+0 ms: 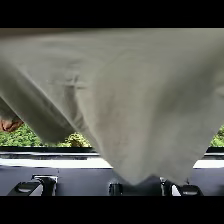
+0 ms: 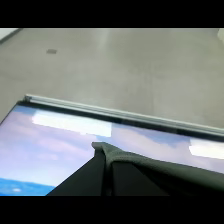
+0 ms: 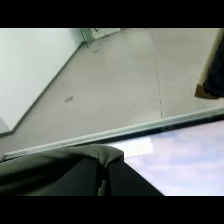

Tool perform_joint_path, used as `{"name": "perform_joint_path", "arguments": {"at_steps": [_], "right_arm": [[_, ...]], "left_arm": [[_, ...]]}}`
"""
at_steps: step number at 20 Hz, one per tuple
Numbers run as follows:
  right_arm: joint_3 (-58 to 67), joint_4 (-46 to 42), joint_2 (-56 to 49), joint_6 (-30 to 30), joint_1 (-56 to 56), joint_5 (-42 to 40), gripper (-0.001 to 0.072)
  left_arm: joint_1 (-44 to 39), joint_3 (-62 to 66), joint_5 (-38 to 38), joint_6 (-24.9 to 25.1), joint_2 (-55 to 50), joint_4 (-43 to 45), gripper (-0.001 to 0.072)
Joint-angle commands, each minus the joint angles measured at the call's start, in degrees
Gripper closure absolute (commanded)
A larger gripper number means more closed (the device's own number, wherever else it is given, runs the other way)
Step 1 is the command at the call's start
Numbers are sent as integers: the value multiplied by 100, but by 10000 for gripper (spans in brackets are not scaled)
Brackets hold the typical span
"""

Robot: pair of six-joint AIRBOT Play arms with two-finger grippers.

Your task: Fold the clothes and pants, and hang the long-sleeved shirts on hangers.

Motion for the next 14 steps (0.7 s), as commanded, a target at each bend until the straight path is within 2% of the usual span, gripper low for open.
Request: {"name": "perform_joint_path", "arguments": {"at_steps": [1, 4, 8, 11, 14], "right_arm": [[7, -74, -1325, 98, 17, 356, 682], [7, 122, -2876, -4, 20, 376, 682], [7, 385, -4756, 0, 24, 2, 682], [7, 861, -5713, 15, 24, -262, 682], [7, 1370, -6312, 13, 24, -365, 682]], "left_arm": [[4, 4, 2, -4, -1169, -13, 692], [-22, 7, 20, 203, -2741, -13, 692], [-79, 7, 343, 177, -4686, -17, 692], [-195, 7, 535, 177, -5587, -42, 692], [-297, 7, 551, 177, -6048, -59, 691]]}}
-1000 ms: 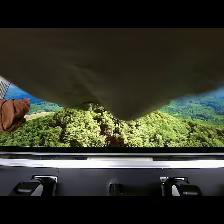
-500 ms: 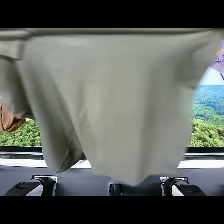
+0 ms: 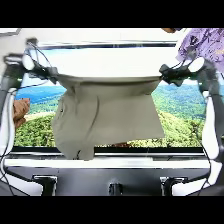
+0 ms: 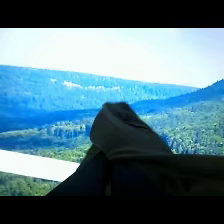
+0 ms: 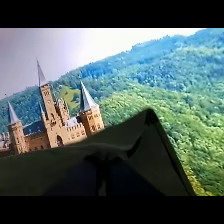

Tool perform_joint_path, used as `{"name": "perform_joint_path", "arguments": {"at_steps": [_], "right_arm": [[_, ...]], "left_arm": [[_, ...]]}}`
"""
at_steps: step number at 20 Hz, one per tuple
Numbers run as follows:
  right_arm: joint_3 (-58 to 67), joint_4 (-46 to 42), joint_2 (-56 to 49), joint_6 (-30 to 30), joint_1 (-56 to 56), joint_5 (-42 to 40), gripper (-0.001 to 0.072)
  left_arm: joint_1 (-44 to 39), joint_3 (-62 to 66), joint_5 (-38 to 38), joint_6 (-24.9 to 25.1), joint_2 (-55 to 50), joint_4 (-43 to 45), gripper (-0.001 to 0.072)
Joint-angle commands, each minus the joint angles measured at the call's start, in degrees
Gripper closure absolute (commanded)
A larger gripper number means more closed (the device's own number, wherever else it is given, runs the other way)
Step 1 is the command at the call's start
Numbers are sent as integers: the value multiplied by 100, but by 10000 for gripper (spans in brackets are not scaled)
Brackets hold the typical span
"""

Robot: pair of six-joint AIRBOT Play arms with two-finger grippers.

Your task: Fold the clothes and pants, and hang the long-sleeved shirts on hangers.

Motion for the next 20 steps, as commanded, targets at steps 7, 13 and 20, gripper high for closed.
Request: {"name": "perform_joint_path", "arguments": {"at_steps": [7, 13, 20], "right_arm": [[9, 890, -835, -39, -13, 155, 220], [7, 857, 37, -1759, -1123, 1718, 158], [-1829, 1392, 817, -2684, -2800, 2820, 159]], "left_arm": [[-94, 11, -498, 7, -542, -48, 161], [868, -4, -1526, 26, 376, -166, 154], [1985, -2575, -1912, 162, 2225, -678, 179]]}}
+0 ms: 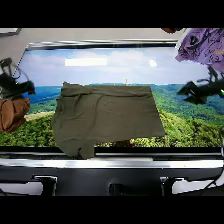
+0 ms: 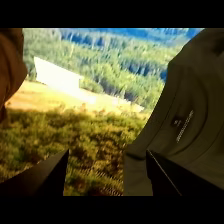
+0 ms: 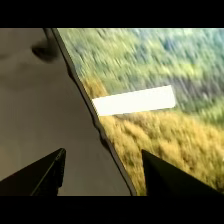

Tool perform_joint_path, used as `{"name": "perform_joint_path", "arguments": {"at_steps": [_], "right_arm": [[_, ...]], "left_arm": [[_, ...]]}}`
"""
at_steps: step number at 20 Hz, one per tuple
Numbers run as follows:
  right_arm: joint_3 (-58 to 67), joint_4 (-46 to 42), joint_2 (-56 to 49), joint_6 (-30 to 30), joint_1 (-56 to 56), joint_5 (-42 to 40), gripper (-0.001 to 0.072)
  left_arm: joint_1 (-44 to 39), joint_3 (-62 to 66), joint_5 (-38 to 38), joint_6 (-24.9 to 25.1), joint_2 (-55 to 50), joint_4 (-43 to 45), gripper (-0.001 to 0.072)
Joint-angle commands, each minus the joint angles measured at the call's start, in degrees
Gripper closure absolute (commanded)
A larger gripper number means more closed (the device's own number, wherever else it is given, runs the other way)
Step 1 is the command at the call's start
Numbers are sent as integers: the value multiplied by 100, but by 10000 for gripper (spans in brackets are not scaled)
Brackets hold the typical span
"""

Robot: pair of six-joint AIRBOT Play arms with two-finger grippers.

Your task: Fold the clothes and pants, and hang the long-sleeved shirts on hangers.

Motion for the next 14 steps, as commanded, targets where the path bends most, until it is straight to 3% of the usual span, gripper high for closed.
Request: {"name": "perform_joint_path", "arguments": {"at_steps": [1, 6, 14], "right_arm": [[-1412, 415, 358, -595, -614, 457, 159], [-2914, 448, 385, -1394, -308, 83, 159], [-3080, 490, 201, -1679, -170, -129, 166]], "left_arm": [[481, -1709, 11, 44, 1137, -131, 179], [699, -3425, 208, 245, 2264, 68, 178], [697, -3515, 210, 249, 2295, 59, 178]]}}
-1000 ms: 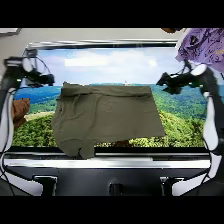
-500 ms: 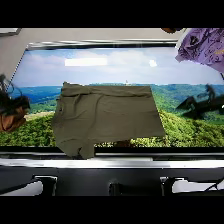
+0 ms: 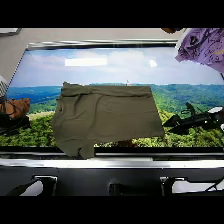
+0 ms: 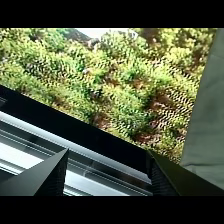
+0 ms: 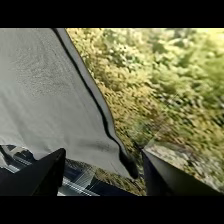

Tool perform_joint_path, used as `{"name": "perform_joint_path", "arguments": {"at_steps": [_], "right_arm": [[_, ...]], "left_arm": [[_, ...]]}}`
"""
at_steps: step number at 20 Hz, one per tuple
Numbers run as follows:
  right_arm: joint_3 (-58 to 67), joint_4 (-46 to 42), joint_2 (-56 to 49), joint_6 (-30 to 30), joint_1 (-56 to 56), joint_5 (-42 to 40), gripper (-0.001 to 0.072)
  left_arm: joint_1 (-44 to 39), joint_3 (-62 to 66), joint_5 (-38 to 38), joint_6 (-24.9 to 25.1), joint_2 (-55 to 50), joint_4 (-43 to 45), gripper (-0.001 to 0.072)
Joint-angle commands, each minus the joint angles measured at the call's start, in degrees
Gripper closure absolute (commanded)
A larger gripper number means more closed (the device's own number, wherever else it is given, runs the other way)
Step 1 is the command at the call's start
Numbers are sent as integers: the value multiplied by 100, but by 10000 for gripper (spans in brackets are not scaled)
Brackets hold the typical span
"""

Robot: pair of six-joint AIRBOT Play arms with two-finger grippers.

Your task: Fold the clothes and pants, and hang the long-sleeved shirts on hangers.

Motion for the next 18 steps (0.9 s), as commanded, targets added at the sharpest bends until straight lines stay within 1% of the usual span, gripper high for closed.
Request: {"name": "perform_joint_path", "arguments": {"at_steps": [1, 10, 13, 14, 15, 16, 18], "right_arm": [[-66, 7, -92, -142, 26, -13, 166], [-111, -26, -365, -164, 24, 184, 166], [-323, -83, -365, -166, 26, 195, 168], [-415, -136, -365, -168, 26, 188, 179], [-483, -164, -365, -179, 24, 164, 192], [-518, -166, -365, -212, 24, 101, 266], [-516, -122, -363, -223, 24, -87, 369]], "left_arm": [[11, -74, 7, 11, 44, 15, 178], [11, -74, 26, 9, 44, 15, 178], [11, -74, 57, 11, 44, 15, 178], [11, -74, 74, 11, 44, 15, 178], [11, -74, 85, 11, 44, 15, 177], [11, -74, 85, 11, 44, 15, 178], [11, -74, 85, 9, 44, 13, 178]]}}
